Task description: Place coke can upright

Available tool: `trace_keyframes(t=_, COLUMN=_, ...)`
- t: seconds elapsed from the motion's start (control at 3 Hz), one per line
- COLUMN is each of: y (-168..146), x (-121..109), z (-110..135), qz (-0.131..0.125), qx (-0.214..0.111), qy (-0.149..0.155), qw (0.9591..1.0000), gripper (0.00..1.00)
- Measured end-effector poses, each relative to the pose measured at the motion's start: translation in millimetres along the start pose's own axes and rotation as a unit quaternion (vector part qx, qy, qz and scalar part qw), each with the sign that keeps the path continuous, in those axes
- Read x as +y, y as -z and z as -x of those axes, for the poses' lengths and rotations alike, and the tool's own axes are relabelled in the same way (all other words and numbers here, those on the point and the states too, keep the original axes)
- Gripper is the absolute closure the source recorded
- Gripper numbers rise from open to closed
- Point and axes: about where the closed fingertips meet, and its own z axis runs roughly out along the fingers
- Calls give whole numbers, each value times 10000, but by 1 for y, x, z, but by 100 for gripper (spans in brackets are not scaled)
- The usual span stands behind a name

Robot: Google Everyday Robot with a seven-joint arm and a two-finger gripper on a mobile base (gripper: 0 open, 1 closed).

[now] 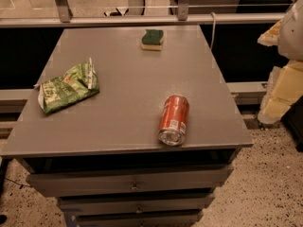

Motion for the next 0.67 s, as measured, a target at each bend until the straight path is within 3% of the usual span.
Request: trace_keyframes(t=0.67, y=-5, x=0, z=15, qz=5, qx=-142, qy=-11, qw=9999, gripper=0)
